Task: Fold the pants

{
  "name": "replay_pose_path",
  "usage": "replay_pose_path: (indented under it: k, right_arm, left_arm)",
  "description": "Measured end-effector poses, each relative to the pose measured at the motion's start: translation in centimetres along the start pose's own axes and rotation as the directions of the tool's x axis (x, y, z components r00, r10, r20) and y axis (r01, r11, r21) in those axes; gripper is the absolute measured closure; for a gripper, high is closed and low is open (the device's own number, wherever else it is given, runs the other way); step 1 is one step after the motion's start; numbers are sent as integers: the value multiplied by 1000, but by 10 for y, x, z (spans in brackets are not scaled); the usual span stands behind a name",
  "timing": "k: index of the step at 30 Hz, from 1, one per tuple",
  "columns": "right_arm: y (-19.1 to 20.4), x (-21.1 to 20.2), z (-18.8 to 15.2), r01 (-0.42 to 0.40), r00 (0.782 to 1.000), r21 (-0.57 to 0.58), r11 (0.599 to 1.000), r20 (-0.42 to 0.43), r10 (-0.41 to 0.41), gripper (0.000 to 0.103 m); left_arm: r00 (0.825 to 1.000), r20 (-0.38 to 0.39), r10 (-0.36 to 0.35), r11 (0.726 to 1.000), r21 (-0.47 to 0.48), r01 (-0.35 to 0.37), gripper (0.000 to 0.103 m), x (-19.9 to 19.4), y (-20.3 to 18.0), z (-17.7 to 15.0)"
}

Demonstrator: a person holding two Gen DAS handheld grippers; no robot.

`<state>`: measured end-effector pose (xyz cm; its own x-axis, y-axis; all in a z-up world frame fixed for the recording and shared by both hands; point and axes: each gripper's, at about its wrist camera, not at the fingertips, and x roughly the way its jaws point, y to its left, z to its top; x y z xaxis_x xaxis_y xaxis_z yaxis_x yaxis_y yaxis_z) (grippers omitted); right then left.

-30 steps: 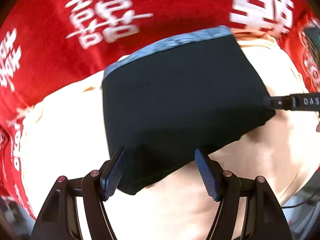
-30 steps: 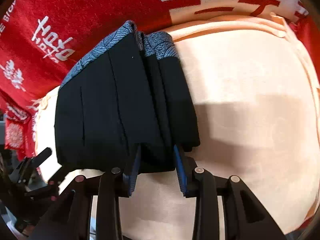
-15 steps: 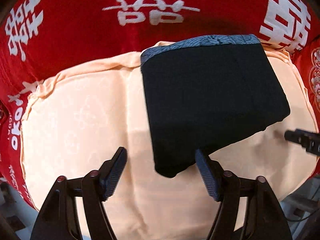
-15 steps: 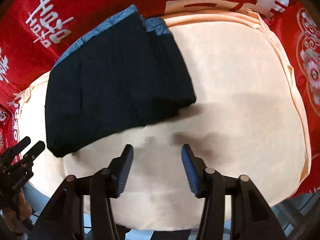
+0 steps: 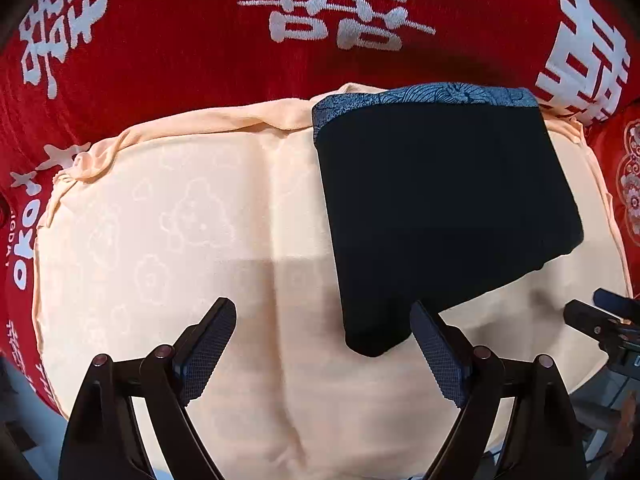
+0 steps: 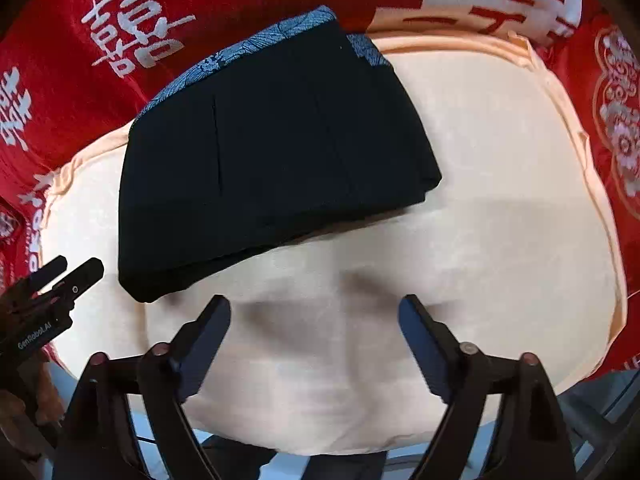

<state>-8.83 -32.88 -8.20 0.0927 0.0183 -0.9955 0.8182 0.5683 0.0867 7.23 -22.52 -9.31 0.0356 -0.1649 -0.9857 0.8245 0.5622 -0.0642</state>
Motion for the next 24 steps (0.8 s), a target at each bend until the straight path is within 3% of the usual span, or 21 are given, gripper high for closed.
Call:
replay_pose_path:
  k: [14, 21, 24]
  right_arm:
    - [-38, -2, 28, -25, 999, -34, 999, -42, 24, 14]
    - [-63, 0, 45, -42, 998, -17, 999, -46, 41, 14]
    - [-75, 0, 47, -49, 997, -7, 999, -51, 49, 13]
  left_arm:
    - [998, -58, 18, 996, -86, -22, 13, 16, -13, 20]
    - [995, -84, 49, 995, -77, -55, 13, 27, -26, 28]
    - [995, -93, 28, 995, -92, -37, 13, 29, -27, 32]
